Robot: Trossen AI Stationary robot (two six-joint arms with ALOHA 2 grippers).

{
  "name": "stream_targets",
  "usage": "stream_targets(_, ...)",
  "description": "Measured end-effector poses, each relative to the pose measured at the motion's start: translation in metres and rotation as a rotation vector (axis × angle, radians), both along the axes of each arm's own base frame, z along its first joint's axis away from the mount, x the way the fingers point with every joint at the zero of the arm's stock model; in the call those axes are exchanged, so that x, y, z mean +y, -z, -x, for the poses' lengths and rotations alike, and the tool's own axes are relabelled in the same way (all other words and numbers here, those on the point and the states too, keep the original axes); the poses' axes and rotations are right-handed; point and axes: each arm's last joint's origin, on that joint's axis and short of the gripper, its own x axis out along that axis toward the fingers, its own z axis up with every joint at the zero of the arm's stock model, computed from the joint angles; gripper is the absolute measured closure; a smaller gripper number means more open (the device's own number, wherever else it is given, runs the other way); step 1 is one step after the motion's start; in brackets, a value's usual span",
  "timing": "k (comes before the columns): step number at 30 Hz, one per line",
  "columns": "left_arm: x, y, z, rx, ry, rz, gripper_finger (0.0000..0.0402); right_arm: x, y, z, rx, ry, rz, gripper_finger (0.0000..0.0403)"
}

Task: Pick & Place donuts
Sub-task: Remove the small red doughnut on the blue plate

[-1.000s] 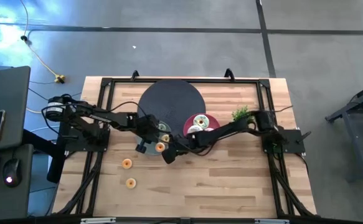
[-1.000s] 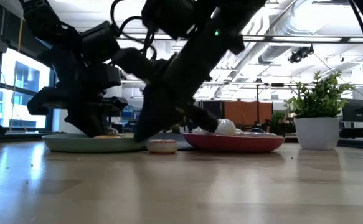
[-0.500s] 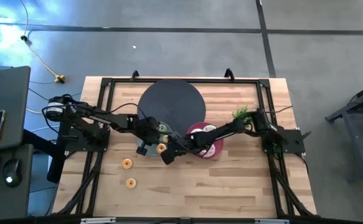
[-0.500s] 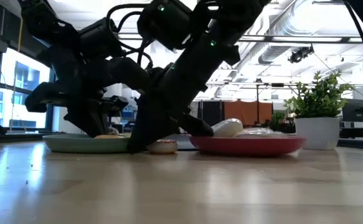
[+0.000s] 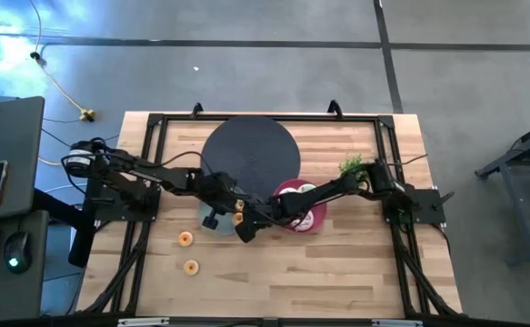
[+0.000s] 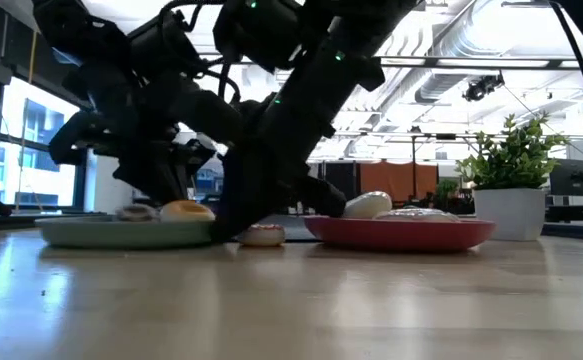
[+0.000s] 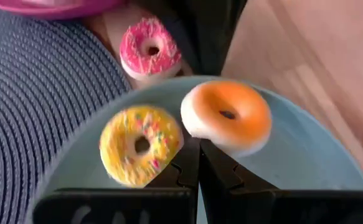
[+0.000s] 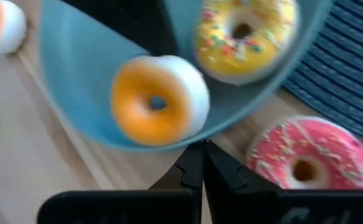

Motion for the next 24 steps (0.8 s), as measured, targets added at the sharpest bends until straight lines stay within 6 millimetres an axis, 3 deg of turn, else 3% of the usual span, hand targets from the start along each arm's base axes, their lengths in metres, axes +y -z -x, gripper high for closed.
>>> stream_targets(7, -0.004, -0.010, -0.009, -0.131, 0.036, 0.068, 0.0401, -0.001, 0.000, 0.000, 0.001, 0.016, 0.028, 0.0403)
stream_targets(24, -0.026, -0.012, -0.009, -0.150, 0.060, 0.036, 0.0401, 0.001, -0.005, 0.007, 0.056, -0.056, 0.122, 0.0398)
